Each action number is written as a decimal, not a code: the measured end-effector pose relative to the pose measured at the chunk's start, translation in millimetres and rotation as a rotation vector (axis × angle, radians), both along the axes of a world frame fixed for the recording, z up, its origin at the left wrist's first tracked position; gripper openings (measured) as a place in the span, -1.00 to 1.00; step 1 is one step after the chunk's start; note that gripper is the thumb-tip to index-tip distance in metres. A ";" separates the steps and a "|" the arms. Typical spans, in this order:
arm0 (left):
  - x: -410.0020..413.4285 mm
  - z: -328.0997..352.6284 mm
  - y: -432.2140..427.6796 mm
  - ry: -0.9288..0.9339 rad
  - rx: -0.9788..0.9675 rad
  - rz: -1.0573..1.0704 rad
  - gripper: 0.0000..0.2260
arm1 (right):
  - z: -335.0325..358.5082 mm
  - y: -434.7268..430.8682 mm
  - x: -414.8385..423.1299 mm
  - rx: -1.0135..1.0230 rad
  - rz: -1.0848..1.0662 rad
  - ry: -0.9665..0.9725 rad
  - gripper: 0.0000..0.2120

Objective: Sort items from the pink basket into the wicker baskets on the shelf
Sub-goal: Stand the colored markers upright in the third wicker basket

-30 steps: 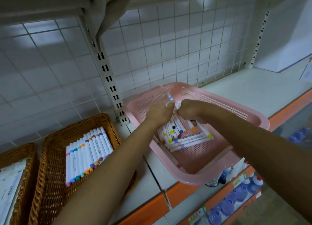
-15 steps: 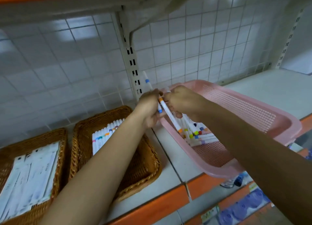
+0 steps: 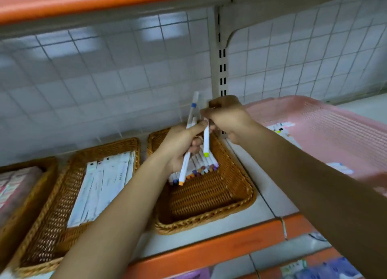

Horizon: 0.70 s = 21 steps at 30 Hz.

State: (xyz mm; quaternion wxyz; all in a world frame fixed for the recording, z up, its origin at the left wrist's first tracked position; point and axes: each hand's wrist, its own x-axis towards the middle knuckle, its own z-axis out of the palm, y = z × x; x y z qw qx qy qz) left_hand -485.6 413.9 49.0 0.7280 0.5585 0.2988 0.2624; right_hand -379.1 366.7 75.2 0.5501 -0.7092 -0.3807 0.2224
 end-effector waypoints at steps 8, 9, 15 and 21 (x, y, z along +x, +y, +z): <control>-35.1 -14.9 23.5 0.010 -0.084 0.313 -0.84 | -27.8 7.3 -37.8 -0.265 0.315 0.242 -0.85; -37.2 -17.4 24.0 0.021 -0.097 0.316 -0.86 | -32.1 9.2 -38.5 -0.244 0.328 0.259 -0.87; -40.4 -23.8 25.1 0.080 -0.131 0.272 -0.81 | -45.9 18.2 -37.8 -0.218 0.307 0.219 -0.89; -43.4 -22.4 29.6 -0.021 -0.198 0.321 -0.80 | -64.3 32.1 -30.0 -0.326 0.115 -0.115 -0.88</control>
